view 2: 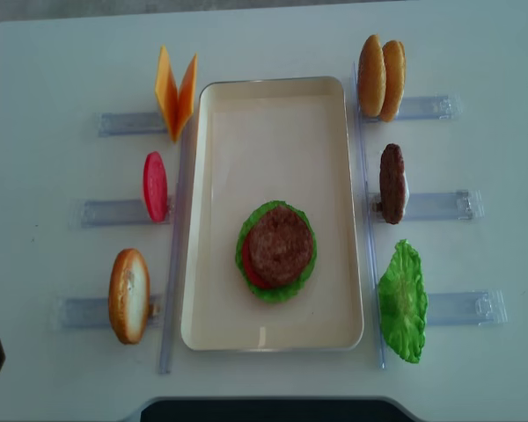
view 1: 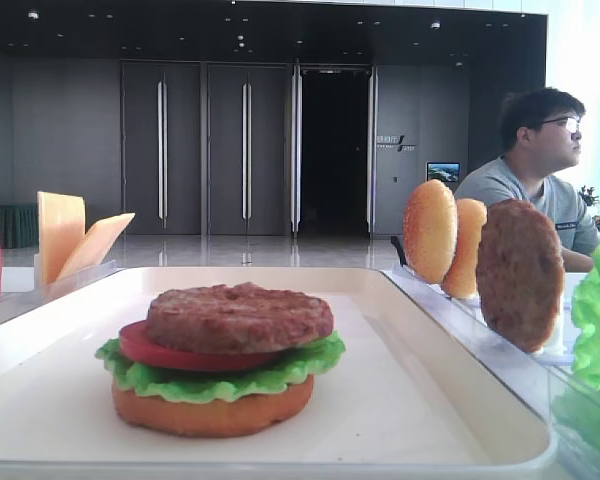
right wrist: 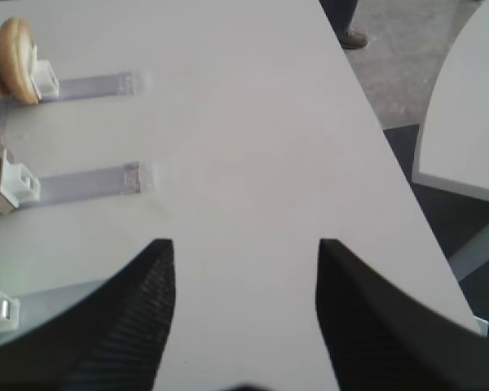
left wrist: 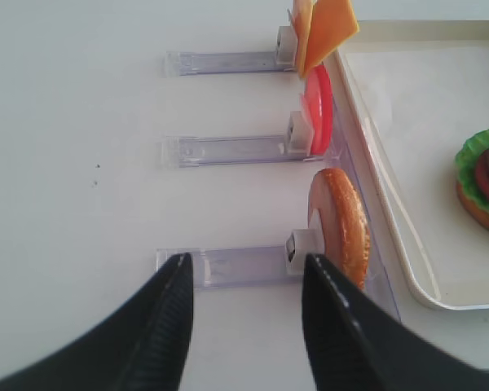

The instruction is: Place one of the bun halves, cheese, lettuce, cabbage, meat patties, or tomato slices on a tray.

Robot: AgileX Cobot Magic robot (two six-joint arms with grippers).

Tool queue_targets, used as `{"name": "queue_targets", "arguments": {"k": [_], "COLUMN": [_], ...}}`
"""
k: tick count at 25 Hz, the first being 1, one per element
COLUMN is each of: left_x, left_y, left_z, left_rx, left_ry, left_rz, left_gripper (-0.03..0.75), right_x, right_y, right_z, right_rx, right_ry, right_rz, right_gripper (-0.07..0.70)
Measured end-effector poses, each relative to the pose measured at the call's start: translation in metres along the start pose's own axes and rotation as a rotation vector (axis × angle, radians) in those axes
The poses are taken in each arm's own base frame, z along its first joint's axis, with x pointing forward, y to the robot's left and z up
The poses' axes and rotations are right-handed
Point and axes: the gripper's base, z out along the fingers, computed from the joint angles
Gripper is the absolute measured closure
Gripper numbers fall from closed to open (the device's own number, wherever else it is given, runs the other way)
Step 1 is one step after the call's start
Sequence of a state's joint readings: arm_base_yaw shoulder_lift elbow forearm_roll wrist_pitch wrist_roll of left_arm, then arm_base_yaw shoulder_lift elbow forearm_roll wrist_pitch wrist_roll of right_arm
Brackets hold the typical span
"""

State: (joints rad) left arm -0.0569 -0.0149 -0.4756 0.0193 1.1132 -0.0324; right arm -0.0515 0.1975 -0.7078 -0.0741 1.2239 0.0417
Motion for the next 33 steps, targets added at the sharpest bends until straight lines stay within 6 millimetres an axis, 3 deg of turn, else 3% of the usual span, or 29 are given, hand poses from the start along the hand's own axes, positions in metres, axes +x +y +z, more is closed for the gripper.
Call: {"name": "queue_targets", "arguments": {"k": [4, 6, 33], "left_x": [0.000, 0.000, 0.000], "left_y": [0.000, 0.000, 0.000], "left_z": [0.000, 0.000, 0.000], "left_rx": [0.000, 0.000, 0.000], "left_ry": [0.000, 0.000, 0.000], "left_rz": [0.000, 0.000, 0.000], "left_gripper": [0.381, 0.387, 0.408], "right_x": [0.035, 0.041, 0.042], "right_y": [0.001, 0.002, 0.003], "right_z": [0.018, 0.018, 0.024], "right_rx": [-0.002, -0.012, -0.023], "right_ry": [0.027, 0.002, -0.065], "right_rz": [-0.002, 0.003, 0.003], "right_gripper": [0.258, 0.258, 0.258]}}
